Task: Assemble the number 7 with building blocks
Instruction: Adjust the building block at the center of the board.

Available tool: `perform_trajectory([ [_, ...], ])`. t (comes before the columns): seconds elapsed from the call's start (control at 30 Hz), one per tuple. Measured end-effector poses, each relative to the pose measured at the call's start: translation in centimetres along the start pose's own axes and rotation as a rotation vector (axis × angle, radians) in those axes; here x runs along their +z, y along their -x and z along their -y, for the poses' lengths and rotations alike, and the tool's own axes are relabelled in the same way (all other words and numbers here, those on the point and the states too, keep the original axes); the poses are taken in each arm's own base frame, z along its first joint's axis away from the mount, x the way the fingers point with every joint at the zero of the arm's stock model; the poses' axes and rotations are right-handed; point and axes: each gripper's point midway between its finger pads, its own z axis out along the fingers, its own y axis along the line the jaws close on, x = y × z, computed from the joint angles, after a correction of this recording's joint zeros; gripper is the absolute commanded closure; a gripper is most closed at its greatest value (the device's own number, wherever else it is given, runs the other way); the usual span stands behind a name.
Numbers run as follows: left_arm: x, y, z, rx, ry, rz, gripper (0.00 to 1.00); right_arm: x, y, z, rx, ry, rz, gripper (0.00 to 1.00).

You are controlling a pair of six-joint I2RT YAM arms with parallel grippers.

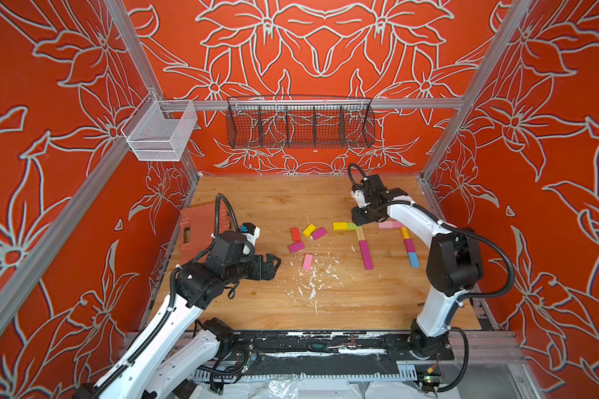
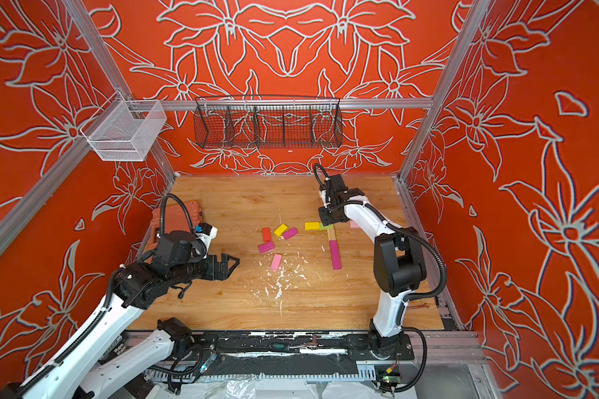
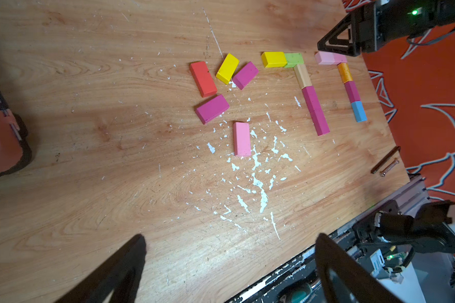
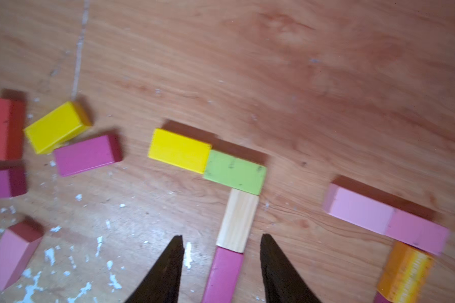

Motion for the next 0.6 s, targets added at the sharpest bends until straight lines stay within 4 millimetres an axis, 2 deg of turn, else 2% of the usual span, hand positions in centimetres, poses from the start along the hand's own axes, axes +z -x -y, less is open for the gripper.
perform_trajectory([
  [0.17,1.8,-0.6,-1.3,-0.035,0.075,-0.070,0.03,0.8,-0.1,-6.1,-0.101,0.118,0.003,0.42],
  [0.27,3.0,-1.0,-2.0,-0.069,0.116,-0.112,0.03,1.4,-0.1,-8.8,-0.141,0.173,0.009,0.39],
  [0.4,5.1,-1.2,-2.9,-0.119,0.167,-0.160,0.03,2.9,-0.3,-10.3,-0.160,0.210,-0.012,0.38],
  [0.6,8.8,-1.4,-4.2,-0.168,0.245,-0.234,0.02,5.4,0.7,-10.9,-0.137,0.217,-0.036,0.38],
])
